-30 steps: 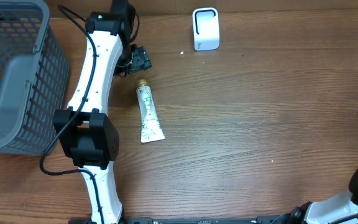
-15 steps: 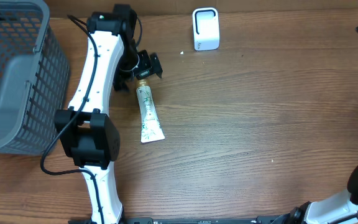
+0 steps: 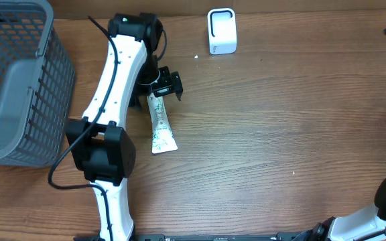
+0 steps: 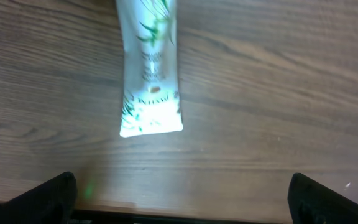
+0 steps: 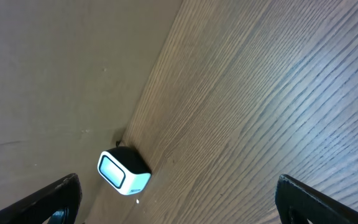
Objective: Scan the item barcode
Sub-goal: 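Reach the left gripper to the white gold-capped tube and grasp it, then drag the tube right toward the table center and release it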
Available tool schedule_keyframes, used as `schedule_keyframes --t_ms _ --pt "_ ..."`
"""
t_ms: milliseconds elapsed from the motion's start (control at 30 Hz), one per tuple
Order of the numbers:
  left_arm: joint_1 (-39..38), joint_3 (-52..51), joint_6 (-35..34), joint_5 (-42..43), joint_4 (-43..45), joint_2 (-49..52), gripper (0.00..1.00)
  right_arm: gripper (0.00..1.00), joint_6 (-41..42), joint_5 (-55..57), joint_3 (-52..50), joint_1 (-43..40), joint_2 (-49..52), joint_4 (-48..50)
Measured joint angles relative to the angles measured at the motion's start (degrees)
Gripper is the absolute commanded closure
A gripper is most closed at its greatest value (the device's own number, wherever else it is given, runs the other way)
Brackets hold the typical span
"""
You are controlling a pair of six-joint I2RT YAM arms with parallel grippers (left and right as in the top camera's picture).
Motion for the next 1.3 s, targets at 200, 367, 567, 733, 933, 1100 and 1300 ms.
schedule_keyframes --t_ms 200,367,567,733,933,1100,1300 --pt "-4.1 -8.2 0.9 -3.1 0.0 -12.1 0.0 0.0 0.0 0.0 0.0 0.0 0.0 0.0" --pt "-3.9 -19.6 -0.9 -5.2 0.9 -23.4 0.0 0.0 0.0 0.0 0.0 0.0 0.0 0.0" --pt "-3.5 -31.9 -2.4 -6.0 14.6 -23.8 0.0 0.0 0.0 0.0 0.0 0.0 0.0 0.0" --pt "-1.9 -40.3 -4.0 -6.0 26.2 -23.2 0.28 0.0 0.0 0.0 0.0 0.0 0.0 0.0" --pt "3.0 -46.8 -5.2 -6.3 40.3 -23.2 0.49 0.0 0.0 0.0 0.0 0.0 0.0 0.0" --pt "4.2 -51.1 -5.2 -6.0 50.7 -23.2 0.58 0.0 0.0 0.0 0.0 0.0 0.0 0.0" --pt "4.2 -54.4 -6.9 -5.2 58.6 -22.9 0.74 0.0 0.0 0.0 0.0 0.0 0.0 0.0"
